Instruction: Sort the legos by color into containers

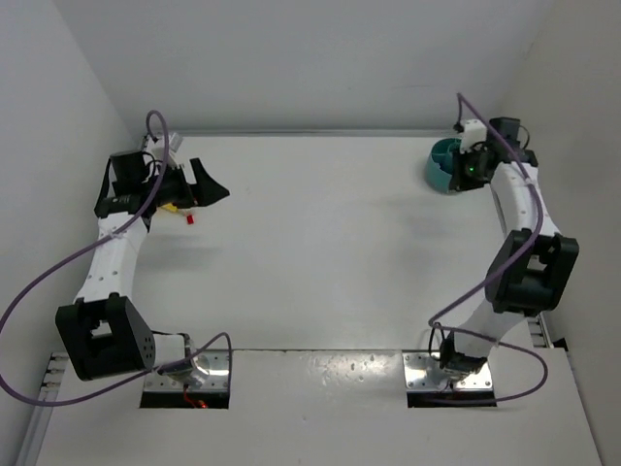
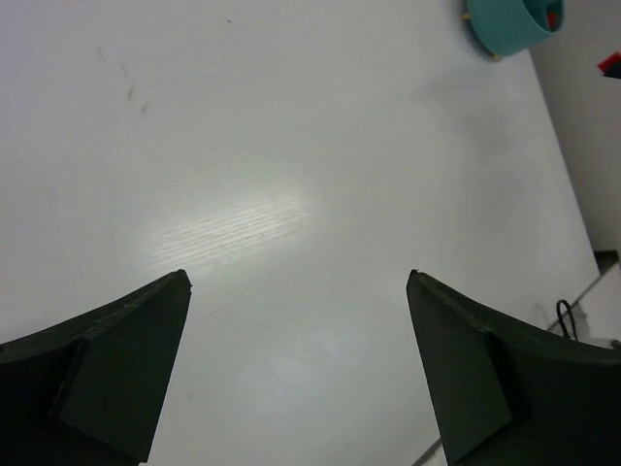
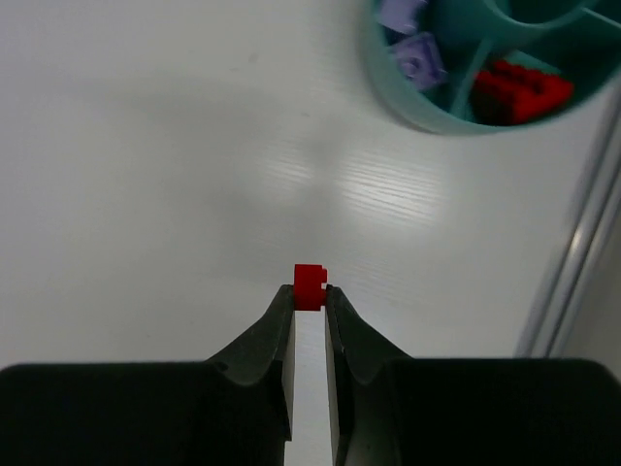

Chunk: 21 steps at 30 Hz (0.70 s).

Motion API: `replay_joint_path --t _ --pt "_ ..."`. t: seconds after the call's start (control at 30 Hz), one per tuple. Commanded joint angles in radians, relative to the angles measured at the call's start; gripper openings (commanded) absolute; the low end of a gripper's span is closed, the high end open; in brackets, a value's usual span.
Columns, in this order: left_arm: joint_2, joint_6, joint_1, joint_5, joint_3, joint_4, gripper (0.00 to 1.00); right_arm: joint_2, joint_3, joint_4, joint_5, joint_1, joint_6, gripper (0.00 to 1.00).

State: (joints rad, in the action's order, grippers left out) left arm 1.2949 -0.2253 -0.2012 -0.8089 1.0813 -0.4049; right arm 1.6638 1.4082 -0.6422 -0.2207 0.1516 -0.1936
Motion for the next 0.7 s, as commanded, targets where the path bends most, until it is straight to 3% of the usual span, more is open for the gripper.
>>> replay_joint_path --t 0.0,0.13,0.37,0.67 --pt "-0.005 0.052 0.017 0.138 0.031 -0.006 1.00 0.101 0.125 -0.076 -0.038 0.113 -0.020 0.02" --pt "-0.005 0.040 0.028 0.194 0.020 -0.006 1.00 0.261 0.320 -0.109 -0.072 0.184 0.046 0.01" --pt "-0.014 -0.035 0.037 0.255 -0.011 0.006 1.00 0.396 0.449 -0.077 -0.029 0.197 0.112 0.01" --pt "0.021 -0.071 0.037 0.201 -0.020 0.017 1.00 0.473 0.549 -0.047 -0.051 0.197 0.157 0.01"
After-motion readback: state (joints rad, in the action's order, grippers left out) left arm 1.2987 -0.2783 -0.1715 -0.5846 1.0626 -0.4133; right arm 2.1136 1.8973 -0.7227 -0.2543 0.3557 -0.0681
